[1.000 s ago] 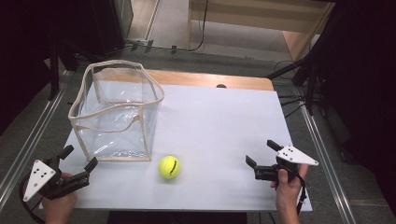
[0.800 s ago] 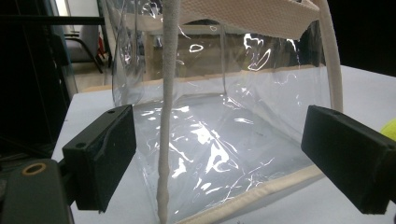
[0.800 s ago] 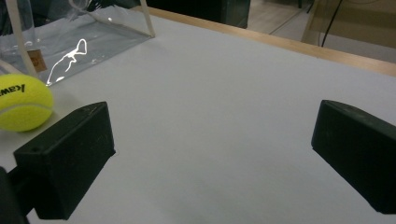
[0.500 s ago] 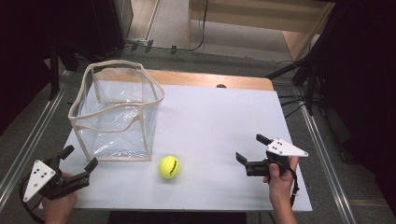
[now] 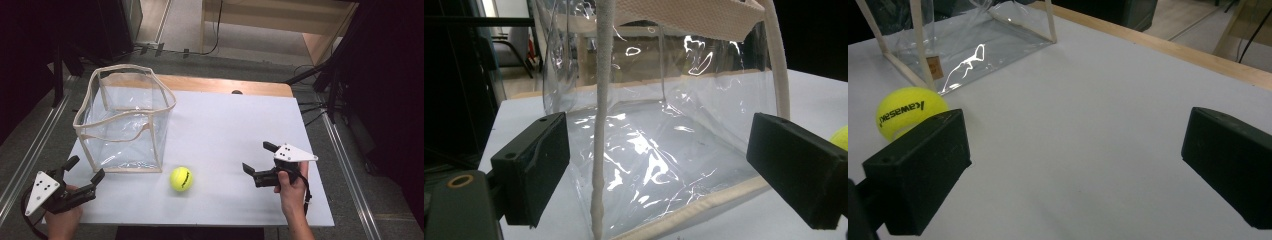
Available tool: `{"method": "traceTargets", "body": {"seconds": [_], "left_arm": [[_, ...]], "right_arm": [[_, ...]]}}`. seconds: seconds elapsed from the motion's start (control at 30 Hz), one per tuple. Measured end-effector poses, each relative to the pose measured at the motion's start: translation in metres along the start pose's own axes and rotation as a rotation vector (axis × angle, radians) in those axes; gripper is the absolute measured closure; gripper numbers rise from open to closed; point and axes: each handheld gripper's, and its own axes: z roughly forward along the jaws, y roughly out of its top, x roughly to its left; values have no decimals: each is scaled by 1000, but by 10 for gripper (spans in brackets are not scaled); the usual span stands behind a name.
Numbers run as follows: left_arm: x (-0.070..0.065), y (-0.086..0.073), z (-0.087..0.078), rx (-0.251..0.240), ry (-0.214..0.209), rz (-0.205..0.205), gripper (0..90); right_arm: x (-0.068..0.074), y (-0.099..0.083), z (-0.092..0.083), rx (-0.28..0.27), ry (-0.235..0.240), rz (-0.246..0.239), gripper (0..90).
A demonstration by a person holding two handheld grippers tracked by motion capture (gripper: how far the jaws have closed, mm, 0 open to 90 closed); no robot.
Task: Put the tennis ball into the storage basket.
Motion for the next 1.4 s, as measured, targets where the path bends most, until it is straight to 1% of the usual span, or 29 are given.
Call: {"method": "traceTargets", "body": {"seconds": [0.1, 0.3, 0.43, 0.47, 0.5, 0.6, 0.63, 0.67, 0.73, 0.8, 0.97, 1.0, 1.03, 1.13, 1.2, 1.27, 1.3, 1.4], "left_arm": [[0, 0, 0, 2, 0, -3, 104], [0, 0, 0, 0, -2, -4, 104], [0, 0, 0, 2, 0, -2, 104], [0, 0, 0, 1, 0, -2, 104], [0, 0, 0, 1, -1, -2, 104], [0, 0, 0, 1, -2, -5, 104], [0, 0, 0, -1, -2, -8, 104], [0, 0, 0, -1, -2, -8, 104], [0, 0, 0, -1, -4, -7, 104], [0, 0, 0, -2, -2, -9, 104], [0, 0, 0, -3, -2, -10, 104], [0, 0, 0, -2, -1, -10, 104], [0, 0, 0, -1, -1, -10, 104], [1, 0, 0, 2, -5, -5, 104], [0, 0, 0, 1, -4, -5, 104], [0, 0, 0, 1, -2, -5, 104], [0, 0, 0, 0, -3, -7, 104], [0, 0, 0, -1, 0, -8, 104]], "right_arm": [[4, 5, 6, 13, 19, -8, 0], [8, 11, 13, 22, 39, -24, 0], [12, 15, 20, 35, 62, -37, 0], [13, 16, 22, 39, 70, -37, 0], [16, 18, 25, 47, 83, -47, 0], [18, 20, 29, 56, 95, -55, 0], [21, 22, 33, 66, 111, -62, 0], [21, 22, 33, 66, 111, -62, 0], [25, 23, 40, 81, 132, -71, 0], [27, 23, 42, 83, 137, -71, 0], [35, 27, 54, 112, 168, -93, 0], [38, 28, 59, 117, 181, -99, 0], [38, 28, 59, 117, 181, -99, 0], [45, 31, 68, 138, 206, -115, 0], [47, 31, 71, 141, 212, -119, 0], [51, 31, 76, 159, 223, -131, 0], [54, 31, 80, 173, 237, -141, 0], [57, 31, 84, 186, 245, -141, 0]]}}
